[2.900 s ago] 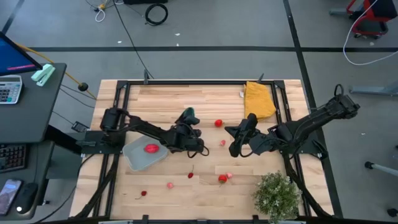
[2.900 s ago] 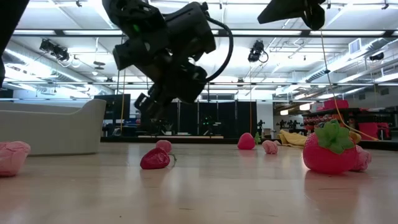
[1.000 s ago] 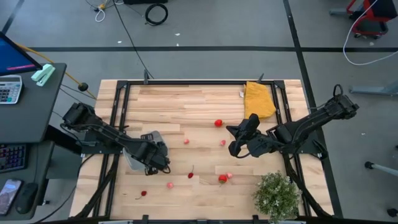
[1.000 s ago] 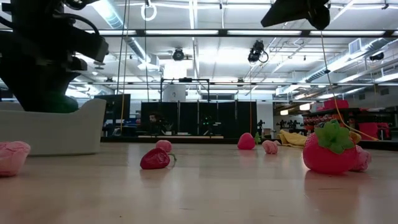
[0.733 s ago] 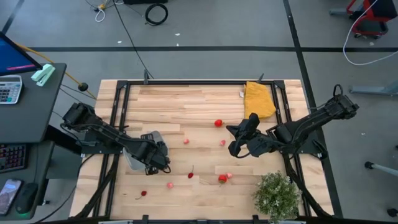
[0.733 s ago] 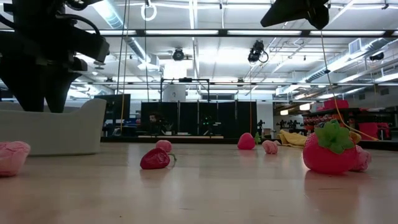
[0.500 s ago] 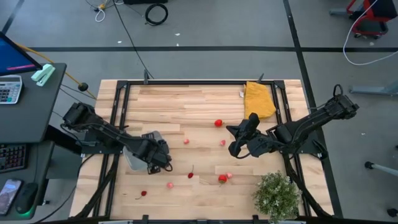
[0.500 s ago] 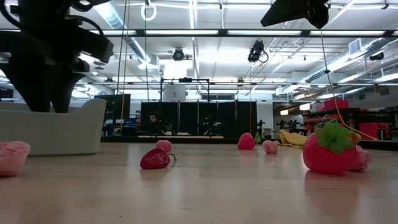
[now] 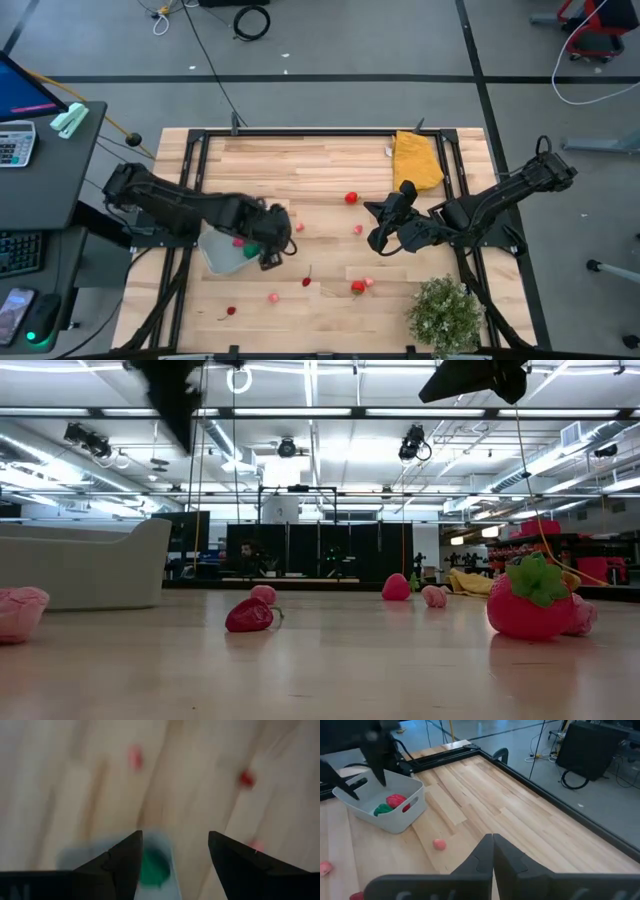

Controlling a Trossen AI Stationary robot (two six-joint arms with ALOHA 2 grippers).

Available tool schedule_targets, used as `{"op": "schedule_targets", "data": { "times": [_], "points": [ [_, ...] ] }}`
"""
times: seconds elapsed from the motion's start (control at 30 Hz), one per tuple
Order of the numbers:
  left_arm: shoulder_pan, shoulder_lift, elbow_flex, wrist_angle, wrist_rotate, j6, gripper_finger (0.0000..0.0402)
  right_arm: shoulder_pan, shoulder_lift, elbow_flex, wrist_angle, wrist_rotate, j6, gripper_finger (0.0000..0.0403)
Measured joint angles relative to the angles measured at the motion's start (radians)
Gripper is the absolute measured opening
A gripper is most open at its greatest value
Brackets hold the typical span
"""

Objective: Pick and placing Produce into tupperware
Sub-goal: Put the top red strawberry into the gray bin

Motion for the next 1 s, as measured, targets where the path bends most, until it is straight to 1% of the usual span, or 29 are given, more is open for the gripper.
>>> {"op": "schedule_targets", "data": {
  "times": [0.07, 0.23, 0.37, 0.53, 0.67, 0.8, 1.0],
  "points": [
    [0.001, 0.0, 0.075, 0.025, -0.033, 0.062, 0.0235, 0.0, 0.0, 0.0, 0.0, 0.0, 0.0, 0.0012],
    [-0.002, 0.0, 0.256, 0.072, -0.036, 0.172, 0.0231, 0.0, 0.0, 0.0, 0.0, 0.0, 0.0, 0.0013],
    [-0.002, 0.0, 0.382, 0.126, -0.037, 0.184, 0.0228, 0.0, 0.0, 0.0, 0.0, 0.0, 0.0, 0.0012],
    [-0.002, -0.001, 0.51, 0.213, -0.038, 0.184, 0.0228, 0.0, 0.0, 0.0, 0.0, 0.0, 0.0, 0.0015],
    [-0.002, -0.001, 0.582, 0.291, -0.038, 0.184, 0.0228, 0.0, 0.0, 0.0, 0.0, 0.0, 0.0, 0.0015],
    [-0.002, -0.001, 0.624, 0.38, -0.037, 0.184, 0.0223, 0.0, 0.0, 0.0, 0.0, 0.0, 0.0, 0.0016],
    [-0.002, -0.001, 0.632, 0.525, -0.037, 0.185, 0.0224, 0.0, 0.0, 0.0, 0.0, 0.0, 0.0, 0.0015]
  ]
}}
